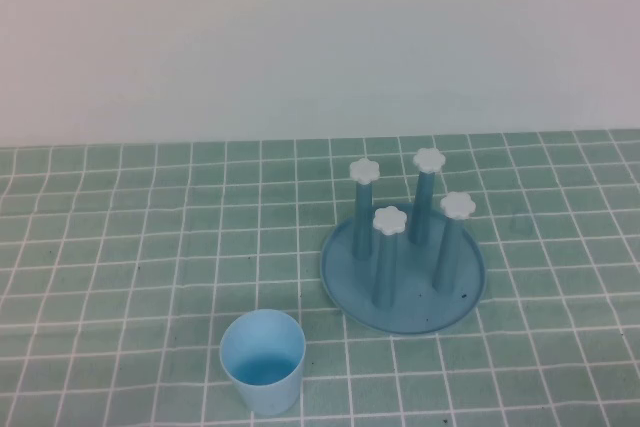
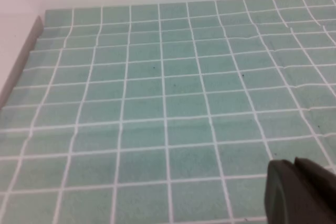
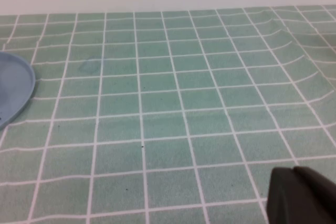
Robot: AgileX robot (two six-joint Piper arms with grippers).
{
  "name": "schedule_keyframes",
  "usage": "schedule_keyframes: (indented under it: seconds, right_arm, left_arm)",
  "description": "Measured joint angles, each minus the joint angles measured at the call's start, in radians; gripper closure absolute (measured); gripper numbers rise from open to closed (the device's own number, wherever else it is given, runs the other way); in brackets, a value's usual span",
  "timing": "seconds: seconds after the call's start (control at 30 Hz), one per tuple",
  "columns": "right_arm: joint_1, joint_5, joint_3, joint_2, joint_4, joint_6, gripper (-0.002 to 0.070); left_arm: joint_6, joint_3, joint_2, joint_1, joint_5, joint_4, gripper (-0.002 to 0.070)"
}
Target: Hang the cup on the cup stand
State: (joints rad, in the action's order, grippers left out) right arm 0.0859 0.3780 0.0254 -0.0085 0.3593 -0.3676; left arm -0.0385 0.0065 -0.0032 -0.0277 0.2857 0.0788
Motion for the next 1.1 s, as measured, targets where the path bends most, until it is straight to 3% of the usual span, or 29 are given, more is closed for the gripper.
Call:
schedule_keyframes:
  seconds: [0.17,0.33,0.57,0.83,0.93,1.1]
  right_arm:
    - [0.0,0.0,0.0,0.0,0.0,0.0,0.0678]
    - [0.0,0.0,0.0,0.0,0.0,0.0,0.0678]
    - [0.0,0.0,0.0,0.0,0.0,0.0,0.0678]
    - [0.0,0.0,0.0,0.0,0.012,0.0,0.0678]
    - [0.0,-0.003,0.0,0.0,0.132,-0.002,0.0678]
    - [0.0,-0.217,0.0,0.0,0.202,-0.178,0.0678]
  left_arm:
    - [0.0,0.0,0.0,0.0,0.019,0.004,0.0675]
    - [-0.069,0.0,0.0,0.0,-0.136,-0.063,0.0675]
    - [-0.335,0.0,0.0,0.0,-0.337,-0.429,0.0675]
    - [-0.333,0.0,0.0,0.0,-0.326,-0.451,0.0674]
    - [-0.353,0.0,0.0,-0.002,-0.374,-0.472,0.0674]
    - [-0.468,0.0,0.0,-0.002,-0.453,-0.472,0.0675]
